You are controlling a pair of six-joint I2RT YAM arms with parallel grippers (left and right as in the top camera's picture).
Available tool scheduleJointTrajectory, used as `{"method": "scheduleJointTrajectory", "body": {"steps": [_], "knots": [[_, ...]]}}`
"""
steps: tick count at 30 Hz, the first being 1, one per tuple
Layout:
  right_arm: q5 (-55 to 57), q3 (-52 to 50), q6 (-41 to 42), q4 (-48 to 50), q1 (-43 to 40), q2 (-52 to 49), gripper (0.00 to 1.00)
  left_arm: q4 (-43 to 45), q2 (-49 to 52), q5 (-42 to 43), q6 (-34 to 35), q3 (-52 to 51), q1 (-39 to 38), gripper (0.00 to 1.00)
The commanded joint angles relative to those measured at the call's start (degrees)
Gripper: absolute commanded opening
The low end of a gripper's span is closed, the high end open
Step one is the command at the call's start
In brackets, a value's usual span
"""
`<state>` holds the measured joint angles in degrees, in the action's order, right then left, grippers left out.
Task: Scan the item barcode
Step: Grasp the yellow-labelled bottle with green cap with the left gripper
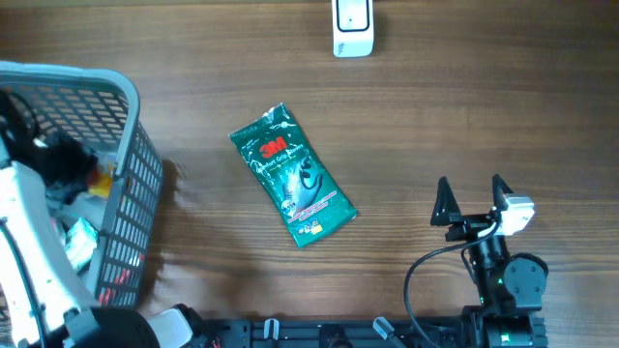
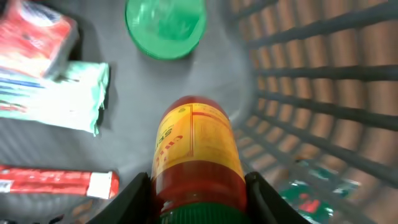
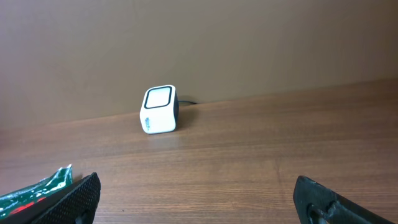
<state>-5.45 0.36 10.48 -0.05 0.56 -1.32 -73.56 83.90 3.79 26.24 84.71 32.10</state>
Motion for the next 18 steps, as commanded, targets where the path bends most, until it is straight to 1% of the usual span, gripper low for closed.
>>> {"method": "scheduleJointTrajectory", "body": {"steps": [1,4,7,12,18], "knots": [[1.0,0.0,0.6,0.2,-0.4,0.0,1.00,-4.3,-0.3,0.7,0.0,10.9,0.3,0.34],[1.0,0.0,0.6,0.2,-0.4,0.0,1.00,-8.3,-0.5,1.1,0.0,18.5,0.3,0.34],[1.0,0.0,0.6,0.2,-0.4,0.0,1.00,-10.1,-1.8,3.7,0.0,22.7,0.3,0.34],[1.0,0.0,0.6,0.2,-0.4,0.0,1.00,-8.2,-6.6,9.0,0.0,23.6,0.3,0.34],[1.0,0.0,0.6,0.2,-0.4,0.0,1.00,-3.3,-12.9,15.1,0.0,23.6,0.3,0.34]]}}
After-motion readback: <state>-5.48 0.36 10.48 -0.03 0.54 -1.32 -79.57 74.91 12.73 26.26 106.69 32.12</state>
